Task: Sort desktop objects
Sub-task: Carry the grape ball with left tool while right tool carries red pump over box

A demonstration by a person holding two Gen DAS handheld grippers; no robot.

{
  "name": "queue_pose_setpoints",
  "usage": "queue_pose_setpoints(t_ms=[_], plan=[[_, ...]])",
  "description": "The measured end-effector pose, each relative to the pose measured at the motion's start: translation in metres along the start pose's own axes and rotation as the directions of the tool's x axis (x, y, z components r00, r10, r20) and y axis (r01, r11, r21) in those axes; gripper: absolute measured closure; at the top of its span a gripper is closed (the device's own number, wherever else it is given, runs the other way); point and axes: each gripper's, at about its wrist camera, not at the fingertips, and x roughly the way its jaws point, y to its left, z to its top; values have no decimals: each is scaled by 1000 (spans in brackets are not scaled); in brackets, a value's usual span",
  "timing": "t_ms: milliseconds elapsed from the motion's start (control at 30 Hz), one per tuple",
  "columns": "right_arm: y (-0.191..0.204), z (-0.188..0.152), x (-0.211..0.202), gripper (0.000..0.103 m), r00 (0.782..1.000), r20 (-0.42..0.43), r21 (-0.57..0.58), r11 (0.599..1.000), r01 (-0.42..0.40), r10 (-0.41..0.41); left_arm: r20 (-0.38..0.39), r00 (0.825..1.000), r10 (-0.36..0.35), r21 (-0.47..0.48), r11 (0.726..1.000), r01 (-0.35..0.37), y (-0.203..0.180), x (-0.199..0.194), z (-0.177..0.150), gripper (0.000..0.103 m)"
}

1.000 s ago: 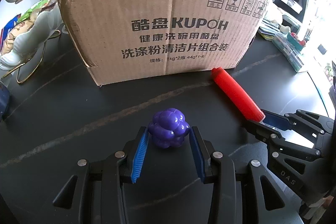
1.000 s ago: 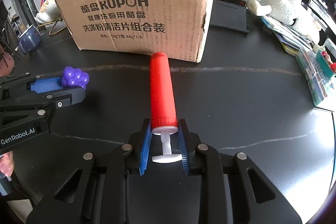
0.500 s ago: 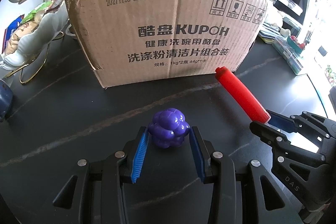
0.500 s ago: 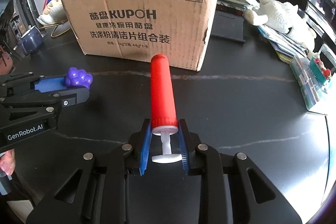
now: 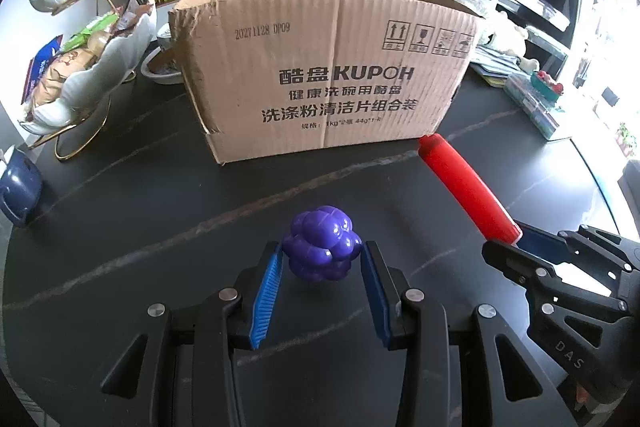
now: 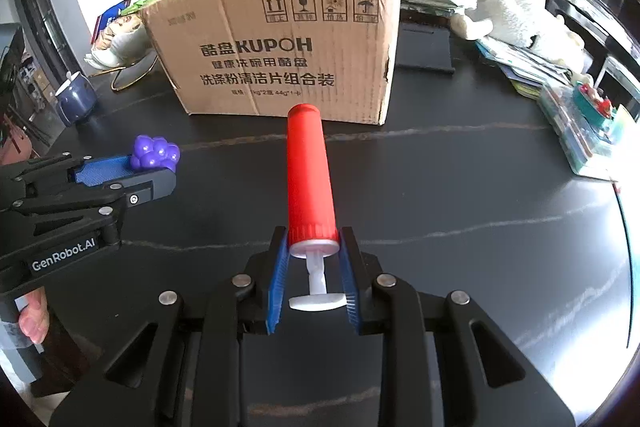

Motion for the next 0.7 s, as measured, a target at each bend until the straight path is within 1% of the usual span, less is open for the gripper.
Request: queue_pose_setpoints(t_ms=[200, 400, 700], plan=[[6, -10, -25, 80, 999, 31, 32, 999, -8, 7, 10, 1000, -11, -8, 1000, 11, 1, -17, -14, 66], [16, -14, -39, 80, 999, 42, 21, 1000, -9, 9, 35, 999, 7, -11, 1000, -7, -1, -35, -21, 66], [24, -12, -57, 80, 997, 73, 25, 1000, -10, 8, 71, 997, 18, 4, 1000, -18, -4, -60, -19, 66]])
